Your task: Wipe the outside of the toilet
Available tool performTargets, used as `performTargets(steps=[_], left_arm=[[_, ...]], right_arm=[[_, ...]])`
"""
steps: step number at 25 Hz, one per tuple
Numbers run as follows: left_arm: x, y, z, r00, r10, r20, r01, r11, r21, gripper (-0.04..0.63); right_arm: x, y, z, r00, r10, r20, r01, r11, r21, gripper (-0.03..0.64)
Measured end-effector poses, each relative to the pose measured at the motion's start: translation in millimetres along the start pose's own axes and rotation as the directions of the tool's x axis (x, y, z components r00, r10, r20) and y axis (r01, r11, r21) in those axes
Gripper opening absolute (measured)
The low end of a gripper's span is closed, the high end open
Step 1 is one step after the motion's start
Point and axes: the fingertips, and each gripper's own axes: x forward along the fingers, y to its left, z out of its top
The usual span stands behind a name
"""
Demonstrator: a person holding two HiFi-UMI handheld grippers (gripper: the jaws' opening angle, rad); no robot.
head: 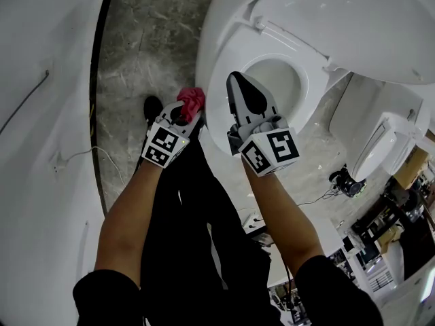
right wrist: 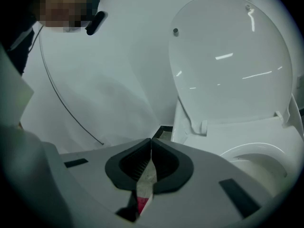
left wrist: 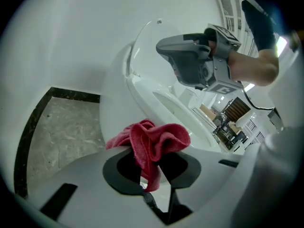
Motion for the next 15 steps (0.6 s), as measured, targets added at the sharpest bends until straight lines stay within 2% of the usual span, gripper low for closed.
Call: performTargets(steps=[4,7,9,10,12,15], left_arm=[[-3.5,-26.3,-30.3,0.995,-0.06,-0.083,0.06,0.998,-0.002,0.091],[-7.1,-57.2,-69.0,0.963,-0.167,-0.21,0.161,0.986,-0.042,0.091],[-12.7,-62.3,-87.4,0.947,-0.185,-0.263,0.17,0.982,-0.08,0.091],[-16.8,-58.2,-88.7,0.95,-0.167,-0.264,0.149,0.985,-0.09,0.091],[-26.5,-41.1,-74.3,0.97,-0.104,-0.221,0.085,0.992,-0.097,0.091],[-37.1,0.9,-20.6,0.994,0.0,-0.107,-0.006,0.998,-0.058,0.091]], right_arm=[[1.3,1.8,-0.6,1.0,0.005,0.001,-0.005,1.0,0.001,0.034],[-1.5,4.7,-6.3,1.0,0.004,-0.014,-0.004,1.0,0.003,0.034],[-3.1,5.8,-7.7,1.0,-0.006,-0.021,0.006,1.0,0.012,0.034],[-4.4,6.5,-6.9,1.0,-0.01,-0.023,0.01,1.0,0.016,0.034],[-8.2,9.3,-1.8,1.0,-0.01,-0.019,0.011,1.0,0.019,0.034],[-11.1,13.2,14.3,1.0,-0.002,-0.002,0.002,1.0,-0.001,0.034]])
